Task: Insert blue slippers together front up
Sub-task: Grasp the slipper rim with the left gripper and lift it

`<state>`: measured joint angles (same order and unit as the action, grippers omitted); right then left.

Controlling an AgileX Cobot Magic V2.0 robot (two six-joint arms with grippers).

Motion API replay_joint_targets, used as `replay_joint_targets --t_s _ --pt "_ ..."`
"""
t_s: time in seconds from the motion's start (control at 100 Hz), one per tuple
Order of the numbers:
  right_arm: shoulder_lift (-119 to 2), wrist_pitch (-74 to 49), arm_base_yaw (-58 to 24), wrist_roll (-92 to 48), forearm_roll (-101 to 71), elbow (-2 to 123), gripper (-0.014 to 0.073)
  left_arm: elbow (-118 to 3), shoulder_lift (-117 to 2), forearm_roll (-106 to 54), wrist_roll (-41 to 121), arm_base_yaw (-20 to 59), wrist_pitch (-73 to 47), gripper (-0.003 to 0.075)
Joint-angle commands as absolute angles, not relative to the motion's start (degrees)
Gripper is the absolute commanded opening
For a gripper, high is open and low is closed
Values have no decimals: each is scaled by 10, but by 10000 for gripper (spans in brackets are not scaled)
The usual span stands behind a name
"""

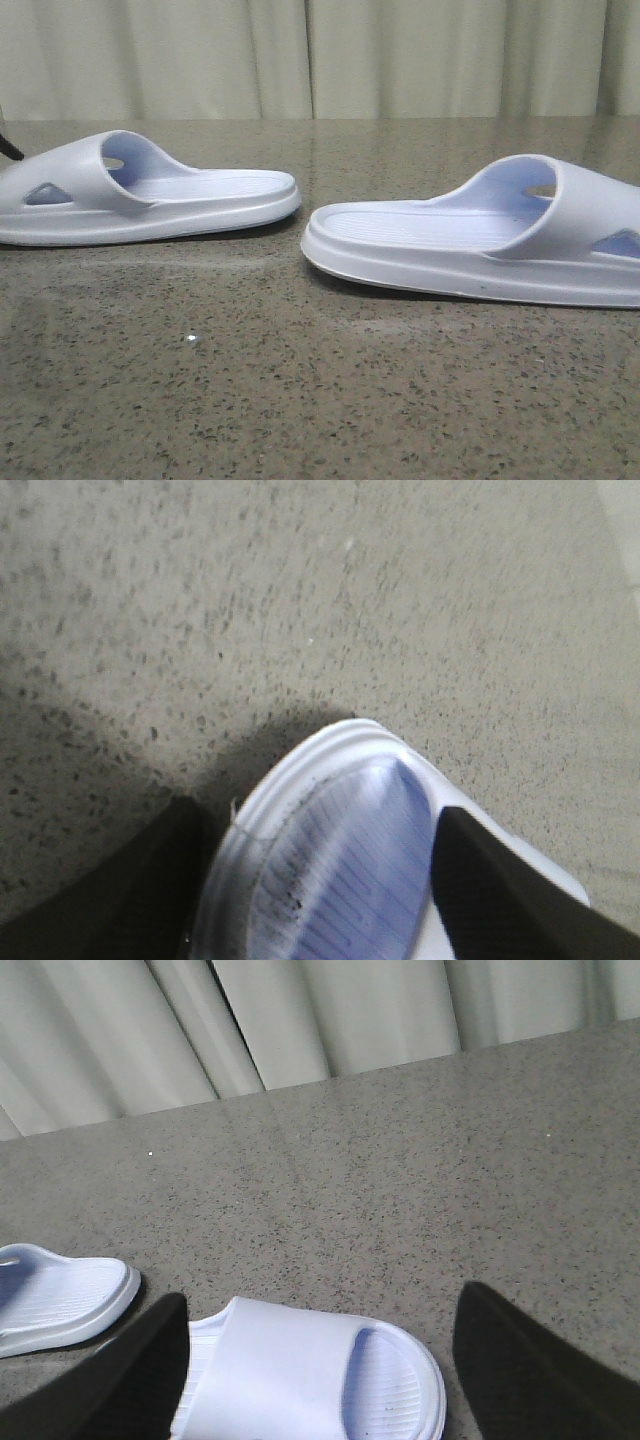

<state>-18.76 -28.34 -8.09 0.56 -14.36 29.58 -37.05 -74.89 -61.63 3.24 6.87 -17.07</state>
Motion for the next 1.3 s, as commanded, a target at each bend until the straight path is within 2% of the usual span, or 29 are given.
replay_joint_targets --t_s 0.0,0.31,0.41,0.76,1.29 --pt "-198 -243 -80 6 -147 315 477 -377 -745 -626 30 69 -197 350" --pt "-198 -244 -80 6 -148 315 477 -377 -745 -626 30 69 -196 122" --pt "-198 -245 -80 6 -148 315 477 -377 -745 -626 30 69 -193 17" --pt "-198 -245 -80 6 -148 315 477 -377 -711 -641 31 69 -209 19" --pt "-224 -244 -80 6 -142 314 477 -377 -490 -673 31 69 -276 19"
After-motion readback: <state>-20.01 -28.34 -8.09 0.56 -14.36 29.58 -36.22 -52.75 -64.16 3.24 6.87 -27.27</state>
